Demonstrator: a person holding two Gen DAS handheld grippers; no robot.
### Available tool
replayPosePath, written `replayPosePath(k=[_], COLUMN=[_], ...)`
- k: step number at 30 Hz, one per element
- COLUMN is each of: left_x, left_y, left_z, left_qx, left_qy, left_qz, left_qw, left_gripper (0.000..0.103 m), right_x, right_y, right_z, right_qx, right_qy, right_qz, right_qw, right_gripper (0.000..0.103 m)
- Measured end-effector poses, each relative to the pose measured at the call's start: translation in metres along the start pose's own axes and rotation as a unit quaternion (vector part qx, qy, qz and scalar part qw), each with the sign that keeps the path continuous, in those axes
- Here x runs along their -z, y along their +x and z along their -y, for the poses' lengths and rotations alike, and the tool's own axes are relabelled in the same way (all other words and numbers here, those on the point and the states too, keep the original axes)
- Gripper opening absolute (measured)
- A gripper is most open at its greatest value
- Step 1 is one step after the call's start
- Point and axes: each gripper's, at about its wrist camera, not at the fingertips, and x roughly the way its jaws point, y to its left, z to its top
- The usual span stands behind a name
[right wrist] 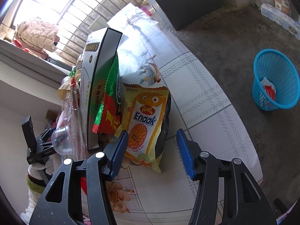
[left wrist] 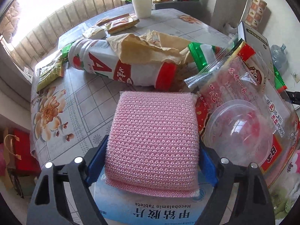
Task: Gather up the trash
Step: 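Grasp the pink knitted pad with the left tool while the right tool grasps the Enaak snack bag, then carry the pink pad with the left tool while the right tool carries the Enaak bag to the basket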
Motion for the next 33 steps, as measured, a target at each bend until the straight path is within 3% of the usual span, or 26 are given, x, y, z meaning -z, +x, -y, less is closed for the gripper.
replayPosePath(k=[6,15,28,33], left_x=[0.005,0.013,0.021,0.018], left_y=[-0.007,-0.031,-0.083,-0.109], left_z=[0.004,-0.011,-0.02,-0.011], left_qx=[-0.028,-0.038,-0.034,-0.017], left_qy=[0.013,-0.033,-0.112,-0.125], left_qz=[0.009,0.032,0.08,0.1], left_qw=[0.9995,0.9982,0.9899,0.9869], left_gripper=[0.081,0.08,0.08,0.08], right_x=[-0.005,-0.004,0.006,0.015], right_y=[0.005,0.011,-0.027,-0.047], right_z=[0.003,0.014,0.046,0.059], right_qx=[-0.004,-0.014,-0.027,-0.039], right_qy=[0.012,0.021,0.042,0.051], right_qz=[-0.003,-0.01,0.041,0.061], right_qw=[1.0,1.0,0.998,0.996], right_gripper=[0.038,0.006,0.0,0.0])
